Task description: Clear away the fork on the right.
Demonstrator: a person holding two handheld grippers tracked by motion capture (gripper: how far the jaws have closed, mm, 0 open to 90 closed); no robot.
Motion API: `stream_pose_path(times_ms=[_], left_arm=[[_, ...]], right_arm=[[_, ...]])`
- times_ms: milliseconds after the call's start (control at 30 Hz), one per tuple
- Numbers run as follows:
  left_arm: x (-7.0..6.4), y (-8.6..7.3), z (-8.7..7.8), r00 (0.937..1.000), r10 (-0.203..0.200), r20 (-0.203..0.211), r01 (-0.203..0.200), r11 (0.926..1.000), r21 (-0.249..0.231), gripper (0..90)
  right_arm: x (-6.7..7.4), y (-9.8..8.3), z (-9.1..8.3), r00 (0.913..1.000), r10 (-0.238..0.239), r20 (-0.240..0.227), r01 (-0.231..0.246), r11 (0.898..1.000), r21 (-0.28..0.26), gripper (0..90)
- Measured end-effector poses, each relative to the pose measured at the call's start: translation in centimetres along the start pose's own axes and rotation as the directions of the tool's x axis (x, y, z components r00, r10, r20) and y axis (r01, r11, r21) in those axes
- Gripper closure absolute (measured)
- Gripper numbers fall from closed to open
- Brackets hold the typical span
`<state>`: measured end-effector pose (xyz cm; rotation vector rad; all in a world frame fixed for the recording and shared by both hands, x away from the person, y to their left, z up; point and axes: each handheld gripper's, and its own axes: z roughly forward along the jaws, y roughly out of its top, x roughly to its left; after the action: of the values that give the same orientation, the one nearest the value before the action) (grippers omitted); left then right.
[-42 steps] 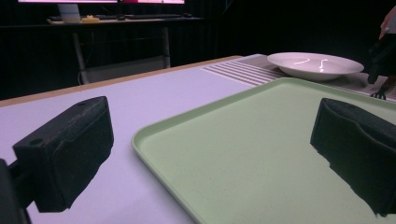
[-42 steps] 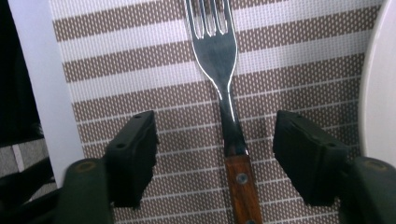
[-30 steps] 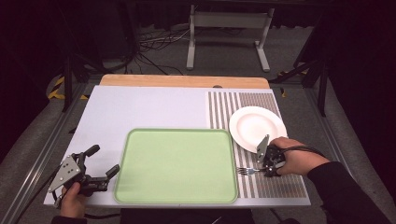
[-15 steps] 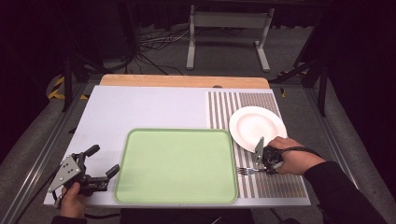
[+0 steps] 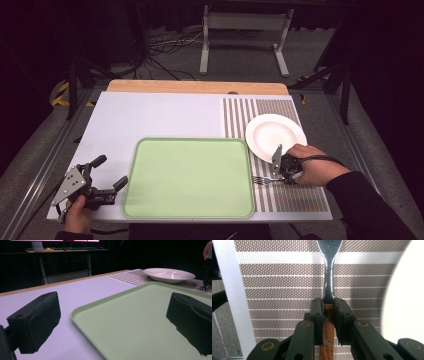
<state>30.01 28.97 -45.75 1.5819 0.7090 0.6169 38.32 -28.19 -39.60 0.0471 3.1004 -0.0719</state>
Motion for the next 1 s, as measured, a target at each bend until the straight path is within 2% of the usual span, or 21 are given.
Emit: stream_pose_path(times_ms=[267,567,733,900,1000], left_arm=[[0.1,0.0,-0.1,1.0000,0.003,0.003,-0.003,1.0000,0.000,0.1],[0.0,0.0,0.0,1.0000,0.004,0.002,-0.004,1.0000,-0.001,0.1],[0.0,0.0,0.0,1.0000,0.002,0.002,-0.002,1.0000,-0.002,0.1],[0.0,0.0,-0.1,1.0000,0.005,0.002,-0.005,1.0000,0.000,0.1],[0.0,0.0,-0.1,1.0000,0.005,0.003,-0.005,1.0000,0.001,0.1]], right_arm=[[-0.2,0.3,-2.3,0.9988,0.007,0.049,-0.006,1.000,-0.027,78.3],[-0.2,0.9,-3.7,0.9953,-0.010,0.096,0.013,0.999,-0.033,78.3],[-0.2,1.7,-4.3,0.9944,-0.014,0.105,0.020,0.998,-0.053,78.3],[0.0,3.1,-4.8,0.9938,0.070,0.086,-0.062,0.993,-0.097,78.3],[0.1,3.8,-5.1,0.9911,0.099,0.089,-0.087,0.989,-0.122,78.3]])
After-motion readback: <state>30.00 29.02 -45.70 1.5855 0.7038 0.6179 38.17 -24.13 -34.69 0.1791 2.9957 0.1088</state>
